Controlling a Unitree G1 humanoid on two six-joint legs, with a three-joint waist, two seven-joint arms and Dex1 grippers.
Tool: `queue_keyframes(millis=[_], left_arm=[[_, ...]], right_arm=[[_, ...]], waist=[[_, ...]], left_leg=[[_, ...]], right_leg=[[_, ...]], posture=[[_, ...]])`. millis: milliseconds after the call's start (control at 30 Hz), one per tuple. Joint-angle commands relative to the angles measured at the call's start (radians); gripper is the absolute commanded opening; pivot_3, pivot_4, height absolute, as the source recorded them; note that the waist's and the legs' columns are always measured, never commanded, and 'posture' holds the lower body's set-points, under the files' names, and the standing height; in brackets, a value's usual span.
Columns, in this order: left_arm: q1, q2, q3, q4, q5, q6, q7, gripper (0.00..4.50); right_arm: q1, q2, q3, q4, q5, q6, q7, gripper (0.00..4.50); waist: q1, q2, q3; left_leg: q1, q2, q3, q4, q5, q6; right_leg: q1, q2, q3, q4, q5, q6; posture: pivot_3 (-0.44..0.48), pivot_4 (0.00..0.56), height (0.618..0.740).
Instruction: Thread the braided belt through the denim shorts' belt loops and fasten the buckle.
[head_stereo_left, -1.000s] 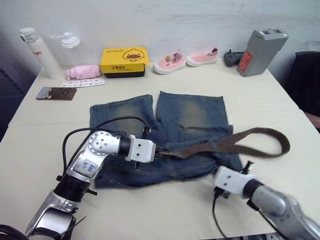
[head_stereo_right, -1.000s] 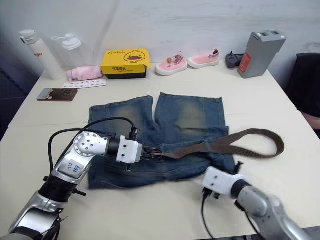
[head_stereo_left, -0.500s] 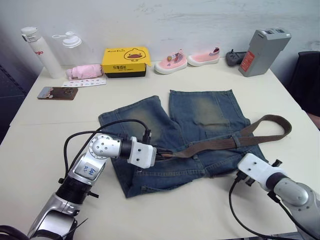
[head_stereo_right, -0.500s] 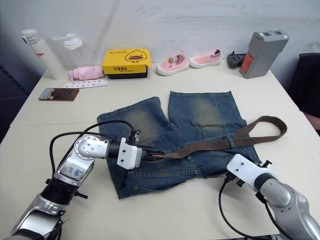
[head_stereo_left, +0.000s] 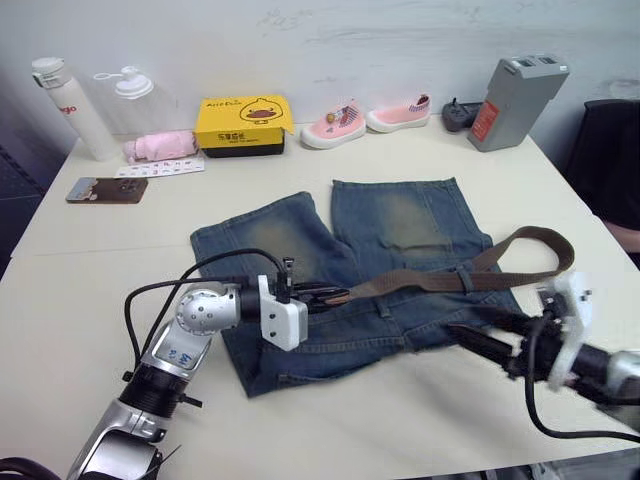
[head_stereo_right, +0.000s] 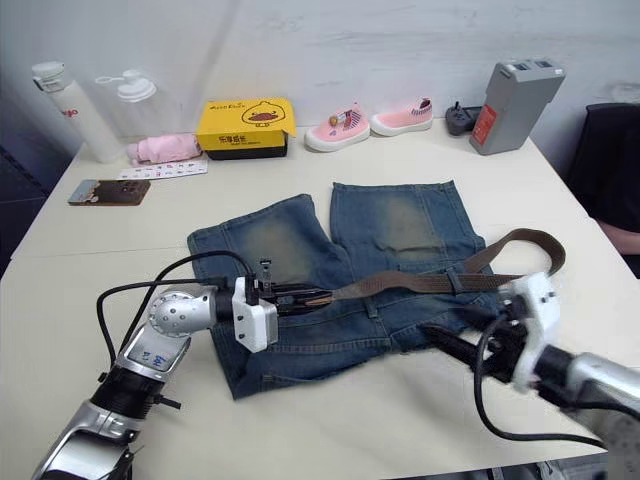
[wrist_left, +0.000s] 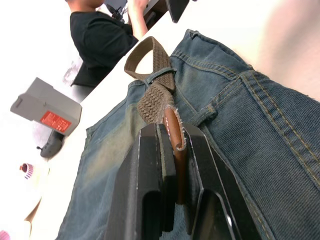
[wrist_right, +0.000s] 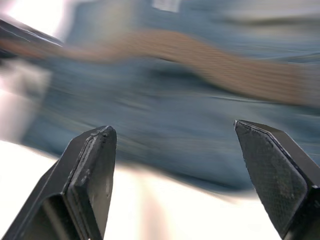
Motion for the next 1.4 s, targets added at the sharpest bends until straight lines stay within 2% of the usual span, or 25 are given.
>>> queue_keyframes(millis=[33,67,100,167,233,300,367,567,600,700,800,833,867,933,967,1033,1100,1200,1300,1400], left_arm=[[-0.005,0.008,0.007,-0.014,0.01,-0.034,0.027,0.0],[-0.007,0.01,0.005,-0.013,0.011,-0.038,0.028,0.0],[-0.009,0.012,0.005,-0.013,0.012,-0.043,0.029,0.0],[-0.012,0.016,0.004,-0.013,0.014,-0.051,0.03,0.0],[-0.015,0.018,0.002,-0.015,0.009,-0.048,0.026,0.0],[-0.015,0.022,0.0,-0.018,0.009,-0.048,0.026,0.0],[-0.013,0.024,-0.001,-0.021,0.009,-0.047,0.026,0.0],[-0.014,0.027,-0.007,-0.027,0.004,-0.043,0.024,0.0],[-0.015,0.027,-0.007,-0.028,0.003,-0.042,0.024,0.0],[-0.018,0.029,-0.009,-0.027,0.006,-0.047,0.023,0.0],[-0.02,0.03,-0.009,-0.025,0.005,-0.05,0.022,0.0],[-0.02,0.03,-0.009,-0.024,0.005,-0.052,0.022,0.0],[-0.021,0.033,-0.011,-0.024,0.007,-0.053,0.019,0.0],[-0.02,0.033,-0.015,-0.022,-0.009,-0.048,0.009,0.0],[-0.018,0.031,-0.014,-0.022,-0.017,-0.039,0.007,0.46],[-0.006,0.03,-0.015,-0.041,-0.064,0.022,-0.014,1.06],[0.008,0.039,-0.018,-0.059,-0.067,0.069,-0.026,1.85],[0.054,0.059,-0.009,-0.113,-0.14,0.182,-0.061,2.87],[0.094,0.073,0.023,-0.169,-0.201,0.283,-0.069,2.87],[0.161,0.105,0.067,-0.232,-0.263,0.382,-0.067,2.87]], right_arm=[[-0.024,0.206,-0.02,0.037,0.224,0.051,-0.264,4.01],[-0.022,0.297,-0.005,0.05,0.276,0.051,-0.353,4.01],[0.021,0.34,0.075,0.086,0.433,-0.049,-0.529,4.01],[0.088,0.339,0.223,0.138,0.708,-0.244,-0.828,4.01],[0.08,0.368,0.349,0.192,0.892,-0.473,-1.116,4.01],[0.066,0.351,0.433,0.21,0.994,-0.623,-1.279,4.01],[0.06,0.304,0.472,0.204,1.033,-0.706,-1.35,4.01],[0.037,0.207,0.535,0.197,1.045,-0.856,-1.395,4.01],[0.039,0.192,0.545,0.198,1.045,-0.873,-1.396,3.79],[0.047,0.155,0.567,0.198,1.045,-0.917,-1.382,2.76],[0.043,0.134,0.59,0.191,1.045,-0.948,-1.368,1.2],[0.043,0.129,0.597,0.189,1.045,-0.957,-1.366,0.82],[0.042,0.124,0.604,0.189,1.045,-0.964,-1.363,0.09],[0.041,0.122,0.613,0.19,1.045,-0.976,-1.357,0.09],[0.038,0.122,0.614,0.191,1.045,-0.982,-1.352,0.03],[0.03,0.122,0.607,0.193,1.043,-1.002,-1.337,0.0],[0.021,0.122,0.581,0.192,1.024,-1.031,-1.306,0.0],[0.038,0.051,0.513,0.193,0.959,-1.024,-1.205,0.0],[0.079,-0.038,0.449,0.222,0.894,-1.012,-1.108,0.0],[0.117,-0.123,0.395,0.296,0.734,-1.019,-1.021,0.0]], waist=[[0.001,0.004,-0.001],[0.003,0.004,-0.001],[0.003,0.004,-0.002],[0.0,0.005,-0.001],[-0.012,0.005,-0.001],[-0.024,0.004,-0.001],[-0.026,0.004,-0.001],[-0.023,0.004,-0.001],[-0.022,0.003,-0.001],[-0.022,0.003,-0.001],[-0.022,0.003,-0.001],[-0.021,0.003,-0.001],[-0.021,0.003,-0.001],[-0.021,0.003,-0.001],[-0.022,0.003,-0.001],[-0.021,0.003,-0.001],[-0.021,0.003,-0.001],[-0.021,0.003,-0.001],[-0.018,0.003,-0.001],[-0.02,0.003,-0.001]], left_leg=[[-0.001,-0.001,0.001,0.0,0.0,0.0],[-0.001,-0.001,0.0,0.0,0.0,0.0],[-0.001,-0.003,0.0,0.0,0.0,0.0],[-0.001,-0.002,0.0,-0.001,0.0,0.0],[-0.001,-0.003,0.001,-0.001,0.0,0.0],[-0.001,-0.004,0.003,-0.001,0.0,0.0],[0.0,-0.003,0.002,-0.002,0.0,0.0],[-0.001,-0.002,0.006,-0.002,0.001,-0.001],[-0.001,-0.002,0.006,-0.002,0.001,-0.001],[-0.001,-0.002,0.006,-0.002,0.001,-0.001],[-0.001,-0.001,0.006,-0.002,0.0,0.0],[-0.001,-0.001,0.006,-0.002,0.0,0.0],[-0.001,-0.001,0.006,-0.002,0.0,0.0],[-0.001,0.0,0.006,-0.002,0.0,0.0],[-0.001,0.0,0.006,-0.002,0.0,0.0],[-0.001,0.0,0.006,-0.002,0.0,0.0],[-0.002,0.0,0.005,-0.002,0.0,0.0],[-0.001,0.0,0.004,-0.002,0.0,0.0],[-0.002,0.001,0.004,-0.002,-0.001,0.002],[-0.002,0.001,0.005,-0.002,-0.001,0.002]], right_leg=[[-0.002,-0.001,0.001,0.001,0.0,0.0],[-0.002,-0.002,0.001,0.002,0.0,0.0],[-0.003,-0.003,0.001,0.005,0.0,0.0],[-0.004,-0.003,0.001,0.007,0.0,0.0],[-0.004,-0.004,0.002,0.007,0.0,0.0],[-0.004,-0.004,0.003,0.007,0.0,0.0],[-0.004,-0.003,0.004,0.007,0.0,0.001],[-0.01,-0.002,0.004,0.01,0.0,0.001],[-0.011,-0.002,0.004,0.01,0.0,0.001],[-0.011,-0.002,0.004,0.01,0.0,0.001],[-0.011,-0.002,0.005,0.01,0.0,0.001],[-0.011,-0.002,0.005,0.01,0.0,0.001],[-0.011,-0.002,0.005,0.01,0.0,0.001],[-0.012,-0.002,0.005,0.01,0.0,0.0],[-0.012,-0.002,0.006,0.01,0.0,0.0],[-0.012,-0.002,0.006,0.01,0.0,0.0],[-0.012,-0.002,0.006,0.01,0.0,0.0],[-0.013,-0.002,0.008,0.01,0.0,0.0],[-0.013,-0.003,0.009,0.01,0.0,0.0],[-0.013,-0.003,0.009,0.009,0.0,0.0]], posture=[[0.0,0.15,0.712],[0.0,0.15,0.712],[0.0,0.15,0.712],[0.0,0.15,0.712],[0.0,0.15,0.712],[0.0,0.15,0.712],[0.0,0.15,0.712],[0.0,0.15,0.712],[0.0,0.15,0.712],[0.0,0.15,0.712],[0.0,0.15,0.712],[0.0,0.15,0.712],[0.0,0.15,0.712],[0.0,0.15,0.712],[0.0,0.15,0.712],[0.0,0.15,0.712],[0.0,0.15,0.712],[0.0,0.15,0.712],[0.0,0.15,0.712],[0.0,0.15,0.712]])
